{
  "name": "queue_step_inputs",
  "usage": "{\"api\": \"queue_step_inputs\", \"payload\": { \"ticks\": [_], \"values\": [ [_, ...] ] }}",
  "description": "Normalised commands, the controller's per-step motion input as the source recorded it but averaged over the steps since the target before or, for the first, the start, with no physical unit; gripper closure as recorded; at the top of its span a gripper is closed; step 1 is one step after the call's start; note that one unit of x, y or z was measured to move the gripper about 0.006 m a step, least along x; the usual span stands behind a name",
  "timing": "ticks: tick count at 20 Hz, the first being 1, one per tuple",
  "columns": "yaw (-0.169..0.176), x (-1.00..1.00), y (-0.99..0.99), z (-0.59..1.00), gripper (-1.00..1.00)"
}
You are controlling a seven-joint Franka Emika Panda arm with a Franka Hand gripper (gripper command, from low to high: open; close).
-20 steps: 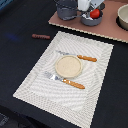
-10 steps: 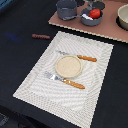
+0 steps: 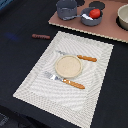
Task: Place the fish, sausage, and tomato into the frying pan.
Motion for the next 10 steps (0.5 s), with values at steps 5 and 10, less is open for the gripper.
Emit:
{"api": "queue_step_inputs", "payload": {
  "ticks": [5, 10],
  "values": [
    [0.0, -0.71, -0.62, -0.02, -1.0],
    [0.0, -0.66, -0.69, -0.25, -1.0]
  ]
}}
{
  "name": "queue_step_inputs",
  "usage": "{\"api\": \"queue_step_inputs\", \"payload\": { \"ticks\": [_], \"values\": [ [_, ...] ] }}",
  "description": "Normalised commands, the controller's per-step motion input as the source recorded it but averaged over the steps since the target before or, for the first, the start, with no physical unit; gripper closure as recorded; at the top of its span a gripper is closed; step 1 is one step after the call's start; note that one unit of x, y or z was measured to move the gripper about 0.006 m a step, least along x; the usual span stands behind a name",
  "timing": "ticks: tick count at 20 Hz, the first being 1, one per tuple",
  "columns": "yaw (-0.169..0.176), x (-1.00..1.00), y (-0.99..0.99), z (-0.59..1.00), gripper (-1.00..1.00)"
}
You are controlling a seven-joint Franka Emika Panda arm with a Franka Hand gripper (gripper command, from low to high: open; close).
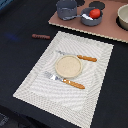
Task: Place the fish, sausage, and tomato into the frying pan.
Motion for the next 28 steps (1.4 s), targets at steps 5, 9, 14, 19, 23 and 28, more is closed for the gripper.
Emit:
{"api": "queue_step_inputs", "payload": {
  "ticks": [5, 9, 14, 19, 23, 28],
  "values": [
    [0.0, -0.64, -0.73, -0.35, -1.0],
    [0.0, -0.64, -0.75, -0.34, -1.0],
    [0.0, -0.61, -0.79, -0.25, -1.0],
    [0.0, -0.58, -0.79, -0.25, -1.0],
    [0.0, -0.61, -0.75, -0.3, -1.0],
    [0.003, -0.66, -0.62, -0.33, -1.0]
  ]
}}
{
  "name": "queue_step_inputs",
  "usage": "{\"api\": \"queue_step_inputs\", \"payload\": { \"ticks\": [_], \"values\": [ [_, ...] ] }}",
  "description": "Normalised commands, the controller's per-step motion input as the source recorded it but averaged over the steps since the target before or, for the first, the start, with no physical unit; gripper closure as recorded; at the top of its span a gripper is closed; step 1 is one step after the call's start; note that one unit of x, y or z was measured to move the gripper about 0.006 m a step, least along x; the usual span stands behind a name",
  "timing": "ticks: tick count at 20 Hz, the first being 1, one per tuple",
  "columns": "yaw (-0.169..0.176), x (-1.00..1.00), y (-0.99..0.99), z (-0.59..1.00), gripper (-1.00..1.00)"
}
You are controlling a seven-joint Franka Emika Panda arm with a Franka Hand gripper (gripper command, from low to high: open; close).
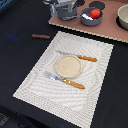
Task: Place the fish, sausage, and tomato into the frying pan.
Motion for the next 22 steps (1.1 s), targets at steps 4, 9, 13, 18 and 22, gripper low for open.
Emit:
{"api": "queue_step_inputs", "payload": {
  "ticks": [4, 9, 13, 18, 22],
  "values": [
    [0.065, -0.66, -0.29, -0.33, -1.0],
    [0.095, -0.72, -0.12, -0.35, -1.0],
    [0.093, -0.75, -0.09, -0.38, -1.0],
    [0.051, -0.83, -0.13, -0.42, -1.0],
    [0.028, -0.87, -0.16, -0.45, -1.0]
  ]
}}
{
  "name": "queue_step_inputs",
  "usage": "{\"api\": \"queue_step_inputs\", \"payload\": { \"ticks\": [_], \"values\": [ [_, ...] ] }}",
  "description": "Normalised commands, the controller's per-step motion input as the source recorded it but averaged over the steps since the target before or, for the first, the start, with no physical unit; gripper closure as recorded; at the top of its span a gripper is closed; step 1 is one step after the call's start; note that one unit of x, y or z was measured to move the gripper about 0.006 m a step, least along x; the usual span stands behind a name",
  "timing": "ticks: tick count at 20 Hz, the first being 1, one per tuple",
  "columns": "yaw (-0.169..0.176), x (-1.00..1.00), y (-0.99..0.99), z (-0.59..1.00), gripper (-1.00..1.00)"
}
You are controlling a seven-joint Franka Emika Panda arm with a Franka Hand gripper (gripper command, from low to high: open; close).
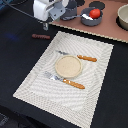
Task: Place the fish, sausage, and tomato into the frying pan.
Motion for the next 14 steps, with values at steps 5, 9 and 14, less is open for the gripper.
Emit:
{"api": "queue_step_inputs", "payload": {
  "ticks": [5, 9, 14],
  "values": [
    [0.05, -0.7, -0.2, -0.36, -1.0],
    [0.121, -0.37, -0.22, -0.25, -1.0],
    [0.094, -0.24, -0.31, -0.19, -1.0]
  ]
}}
